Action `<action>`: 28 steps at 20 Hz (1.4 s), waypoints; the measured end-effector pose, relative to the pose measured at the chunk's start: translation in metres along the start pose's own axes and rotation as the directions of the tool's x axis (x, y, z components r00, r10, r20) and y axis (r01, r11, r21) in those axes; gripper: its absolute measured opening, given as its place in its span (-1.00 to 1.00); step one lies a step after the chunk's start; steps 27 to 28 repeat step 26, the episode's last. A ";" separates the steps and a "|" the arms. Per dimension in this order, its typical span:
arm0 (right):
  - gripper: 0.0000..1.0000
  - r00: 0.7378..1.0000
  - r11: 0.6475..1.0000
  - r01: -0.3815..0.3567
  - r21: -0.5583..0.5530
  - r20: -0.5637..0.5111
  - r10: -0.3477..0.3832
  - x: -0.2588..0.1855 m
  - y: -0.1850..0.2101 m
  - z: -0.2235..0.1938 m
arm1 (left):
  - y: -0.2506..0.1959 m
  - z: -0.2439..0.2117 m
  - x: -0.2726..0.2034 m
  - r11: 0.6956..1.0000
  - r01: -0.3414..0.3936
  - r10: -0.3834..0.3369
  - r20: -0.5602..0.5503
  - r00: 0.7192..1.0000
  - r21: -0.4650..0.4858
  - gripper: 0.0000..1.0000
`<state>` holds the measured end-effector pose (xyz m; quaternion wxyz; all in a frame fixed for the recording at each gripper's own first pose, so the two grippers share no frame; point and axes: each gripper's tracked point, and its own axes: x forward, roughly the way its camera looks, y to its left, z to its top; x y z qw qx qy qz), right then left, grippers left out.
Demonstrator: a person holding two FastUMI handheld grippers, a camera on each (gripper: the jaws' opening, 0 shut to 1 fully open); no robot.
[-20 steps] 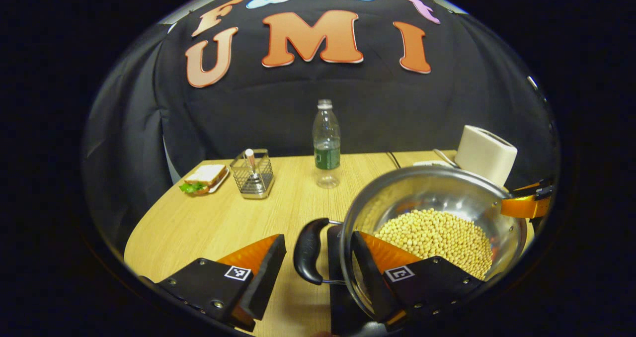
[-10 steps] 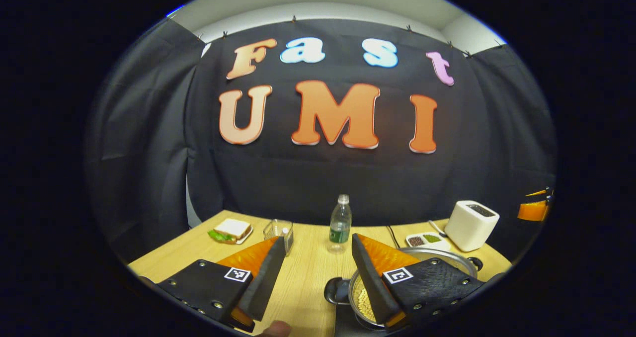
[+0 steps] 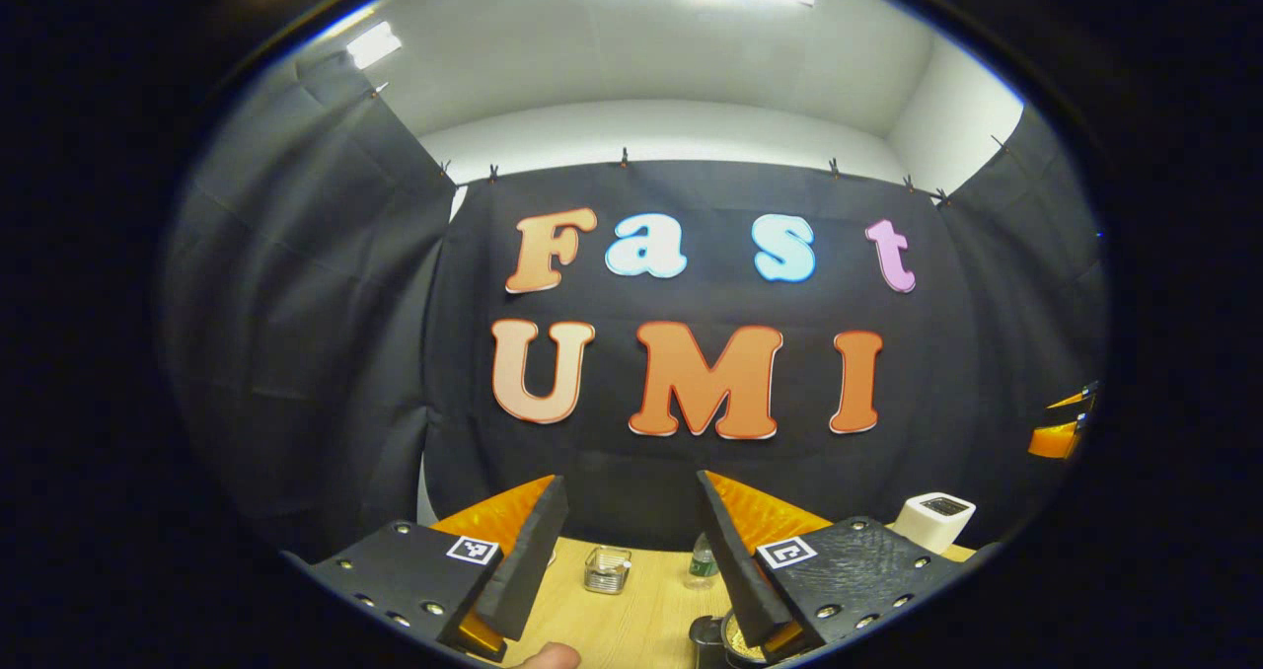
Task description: First push the handle of the pot to place it horizontally, then grasp the pot with both hands and set it on the induction cooktop.
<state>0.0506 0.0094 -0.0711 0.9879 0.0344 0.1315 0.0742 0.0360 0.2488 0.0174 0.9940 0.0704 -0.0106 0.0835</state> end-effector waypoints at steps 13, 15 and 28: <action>0.90 0.985 1.000 -0.003 0.023 0.172 -0.001 -0.021 -0.003 0.063 | 0.003 0.078 -0.026 1.000 0.008 -0.010 0.138 0.990 0.012 0.53; 0.90 0.983 1.000 0.002 0.027 0.185 -0.007 -0.021 -0.005 0.065 | 0.005 0.083 -0.029 1.000 -0.006 0.004 0.155 0.988 0.011 0.53; 0.90 0.981 0.999 -0.030 0.023 0.192 0.026 -0.016 0.015 0.064 | 0.030 0.060 -0.029 0.998 -0.055 0.055 0.097 0.994 0.000 0.79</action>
